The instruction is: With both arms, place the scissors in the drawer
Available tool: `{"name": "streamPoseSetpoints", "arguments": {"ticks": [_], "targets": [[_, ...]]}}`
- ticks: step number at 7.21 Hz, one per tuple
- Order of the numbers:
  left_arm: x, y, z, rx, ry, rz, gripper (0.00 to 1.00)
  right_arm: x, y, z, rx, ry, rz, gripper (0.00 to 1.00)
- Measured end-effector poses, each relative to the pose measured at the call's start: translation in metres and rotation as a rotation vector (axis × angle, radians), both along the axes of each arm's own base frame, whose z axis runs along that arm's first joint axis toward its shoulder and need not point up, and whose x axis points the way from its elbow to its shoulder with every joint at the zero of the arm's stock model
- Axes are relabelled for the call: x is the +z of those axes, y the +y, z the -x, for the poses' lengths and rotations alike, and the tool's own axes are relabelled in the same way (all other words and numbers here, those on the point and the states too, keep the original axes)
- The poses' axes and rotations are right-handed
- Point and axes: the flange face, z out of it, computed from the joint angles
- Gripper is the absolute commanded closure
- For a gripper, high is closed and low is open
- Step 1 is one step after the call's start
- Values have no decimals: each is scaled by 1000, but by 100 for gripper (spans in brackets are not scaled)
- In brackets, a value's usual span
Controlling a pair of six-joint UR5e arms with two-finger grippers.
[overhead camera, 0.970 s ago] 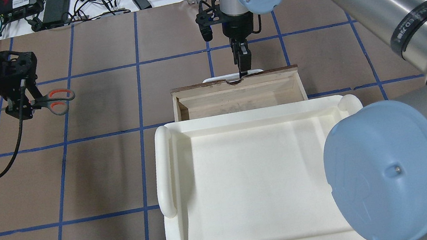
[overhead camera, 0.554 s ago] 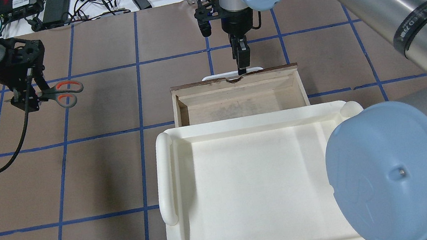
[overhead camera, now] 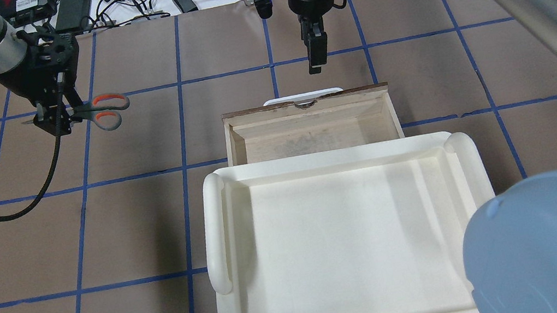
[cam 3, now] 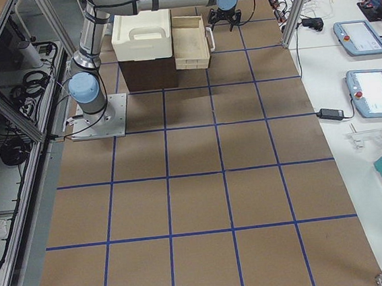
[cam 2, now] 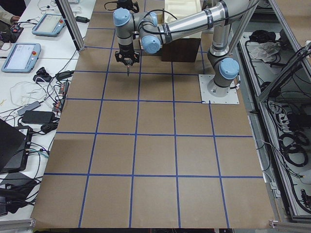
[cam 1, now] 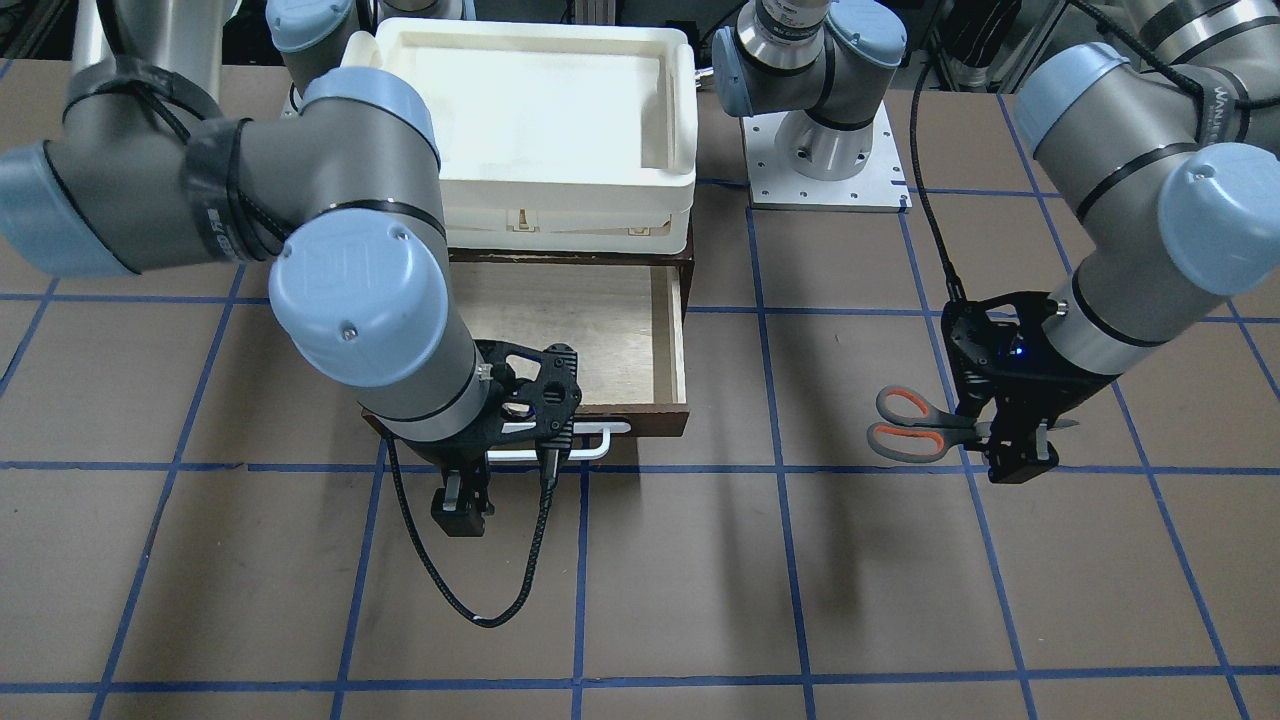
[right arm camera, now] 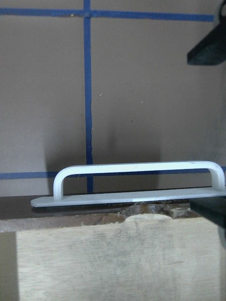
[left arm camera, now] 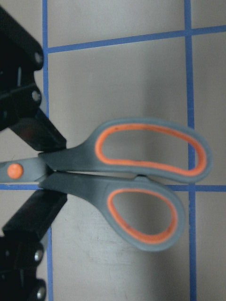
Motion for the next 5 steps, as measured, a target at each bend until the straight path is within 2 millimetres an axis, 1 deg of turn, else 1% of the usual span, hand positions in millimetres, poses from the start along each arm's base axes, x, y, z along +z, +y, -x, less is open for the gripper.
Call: {"name": "streamPoseSetpoints", "arguments": {"ticks": [1, 2, 3, 4, 5], "targets": [[7, 7, 31, -1, 4, 1, 88, 26, 11, 19, -70, -6, 31, 0], [14, 15, 64, -9, 17, 3, 88, 49, 26, 48, -149, -14, 49, 0], [18, 23, 98, -11, 34, 4, 88, 67, 47, 79, -255, -18, 58, 0], [18, 30, 128, -6, 57, -1, 88, 81, 69, 102, -380, -17, 61, 0], [18, 38, 159, 1, 88, -9, 88, 95, 91, 117, -506, -14, 68, 0]]}}
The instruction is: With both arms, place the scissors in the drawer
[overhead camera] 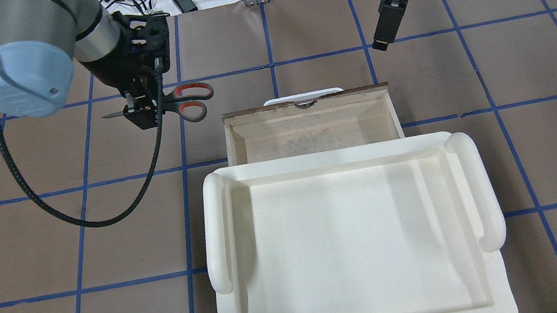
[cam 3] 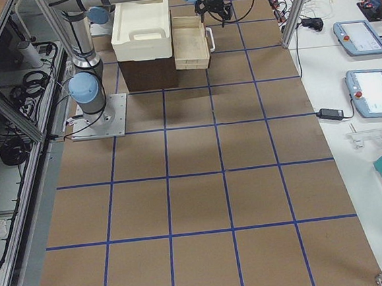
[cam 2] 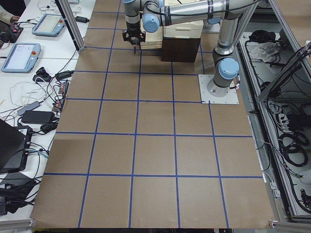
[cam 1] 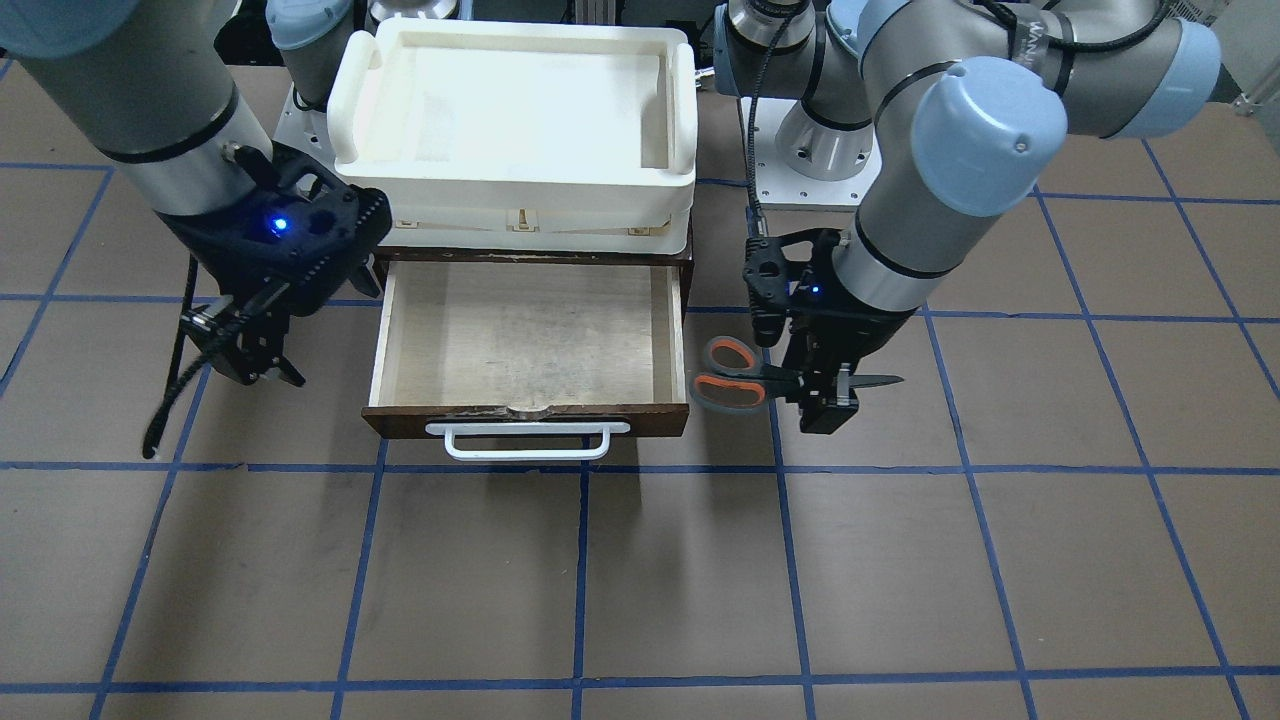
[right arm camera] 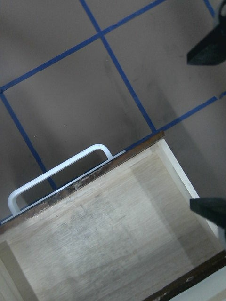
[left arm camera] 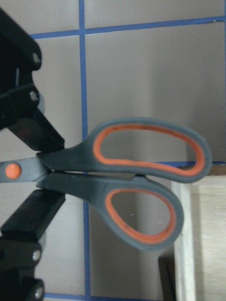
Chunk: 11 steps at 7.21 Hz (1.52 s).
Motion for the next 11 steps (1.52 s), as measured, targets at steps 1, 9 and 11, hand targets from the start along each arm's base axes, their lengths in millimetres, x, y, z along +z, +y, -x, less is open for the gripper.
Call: {"name": "streamPoseSetpoints", "arguments": {"ticks": [1, 9, 11], "targets": [[0, 10, 31, 5, 20, -8, 88, 12, 19, 7, -147, -1, 1, 0], [-44, 62, 190, 146, 37, -33, 87, 48, 70, 25, -1065, 96, 5, 0], [-60, 66, 202, 136, 32, -43, 86, 49, 69, 20, -1078, 36, -11, 0]]}}
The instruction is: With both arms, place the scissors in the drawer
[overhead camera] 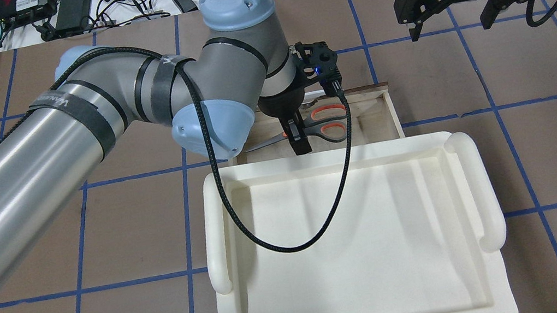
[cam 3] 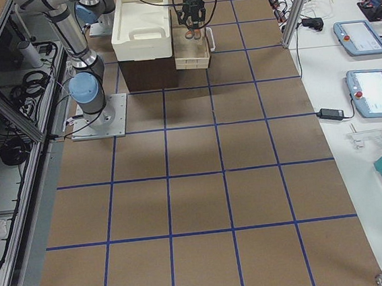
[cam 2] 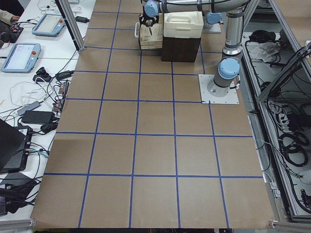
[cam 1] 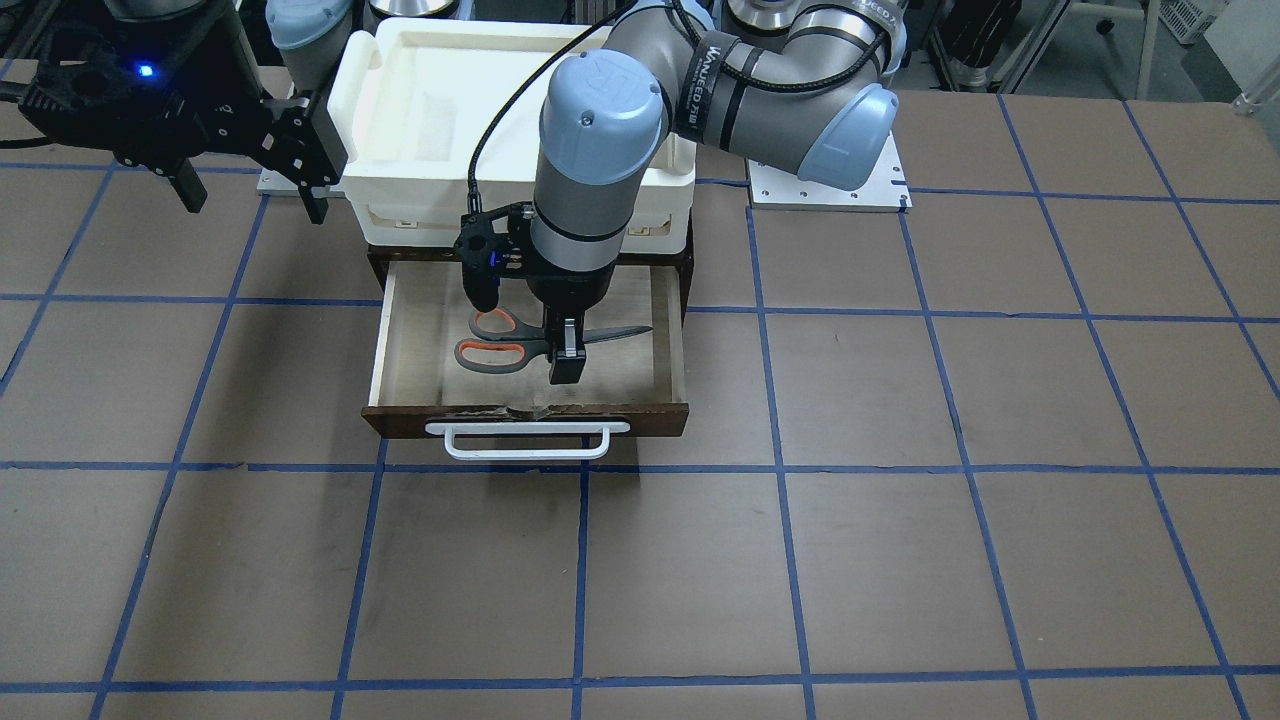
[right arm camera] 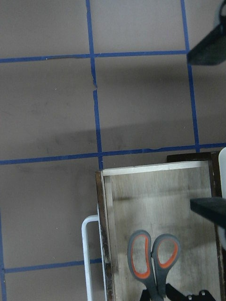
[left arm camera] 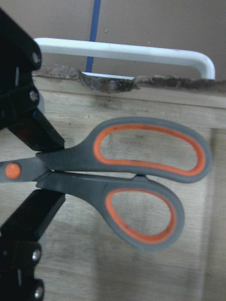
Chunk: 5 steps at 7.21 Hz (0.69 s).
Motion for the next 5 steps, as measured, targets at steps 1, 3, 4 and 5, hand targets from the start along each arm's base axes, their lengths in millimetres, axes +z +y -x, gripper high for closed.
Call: {"name": "streamPoseSetpoints", "arguments": {"ticks": [1, 3, 4, 5], "targets": [[-8, 1, 3, -5, -5, -10, 76, 0, -1, -2, 1, -23, 7, 0], [-23, 5, 9, -15, -17, -34, 26, -1, -3, -3, -1, -35, 13, 0], [-26, 7, 11, -18, -19, -38, 20, -2, -4, -4, -1, -37, 13, 0], [-26, 7, 12, -19, -18, -35, 20, -4, -4, -4, 0, -38, 9, 0]]}}
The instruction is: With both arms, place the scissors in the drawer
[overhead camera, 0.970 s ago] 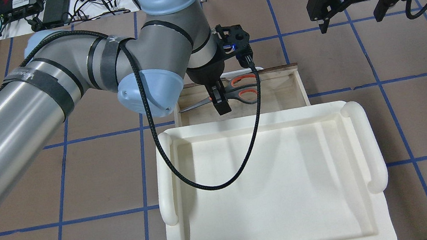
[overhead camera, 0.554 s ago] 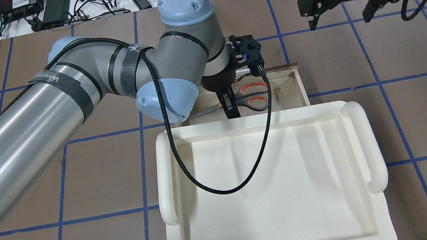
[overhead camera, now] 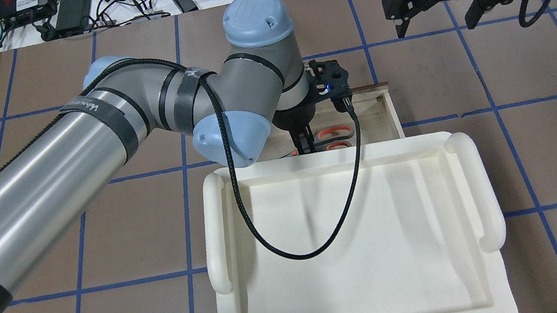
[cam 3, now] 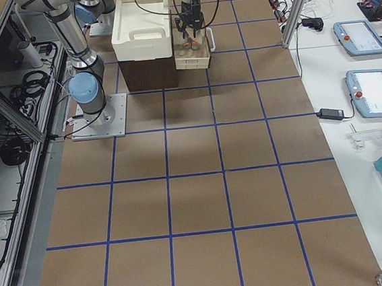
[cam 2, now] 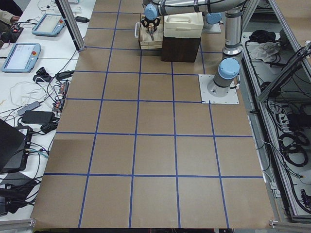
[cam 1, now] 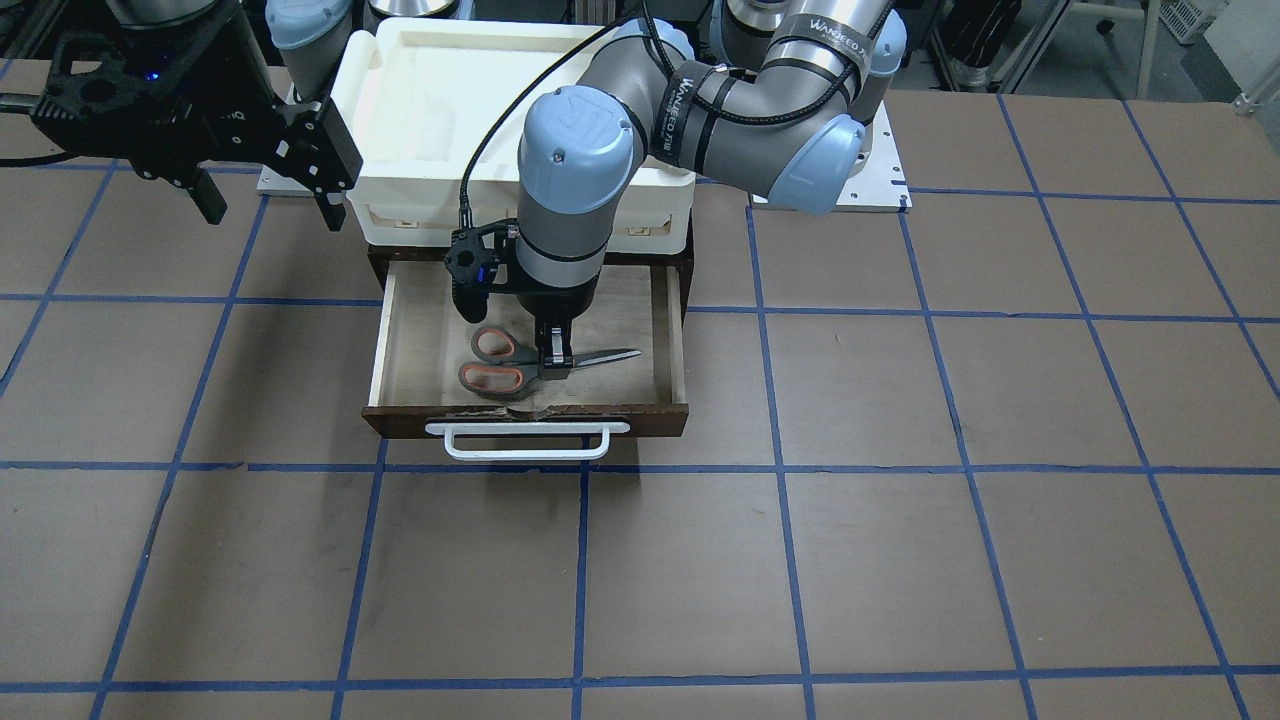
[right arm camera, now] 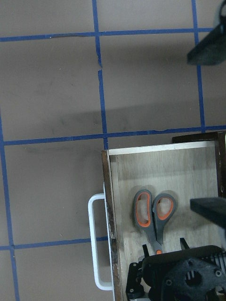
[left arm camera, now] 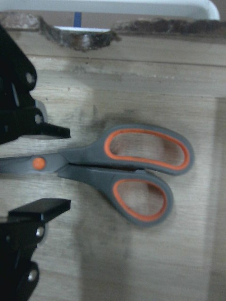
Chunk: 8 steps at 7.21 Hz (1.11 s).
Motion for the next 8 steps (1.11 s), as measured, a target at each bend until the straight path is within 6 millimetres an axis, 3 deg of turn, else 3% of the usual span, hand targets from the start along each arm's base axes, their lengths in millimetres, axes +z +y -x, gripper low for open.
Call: {"name": "streamPoseSetpoints", "arguments": {"ticks": [2, 4, 6, 8], "targets": [[18, -6, -6, 0, 19, 38, 21, -14, 0, -1, 2, 0, -26, 0], [64, -27, -31, 48, 39, 96, 21, -22, 1, -1, 3, 1, -41, 0], [116, -49, -85, 149, 34, 103, 21, -23, 1, -1, 2, 1, -43, 0], [154, -60, -158, 315, 23, 105, 20, -23, 1, 0, 5, 5, -42, 0]]}}
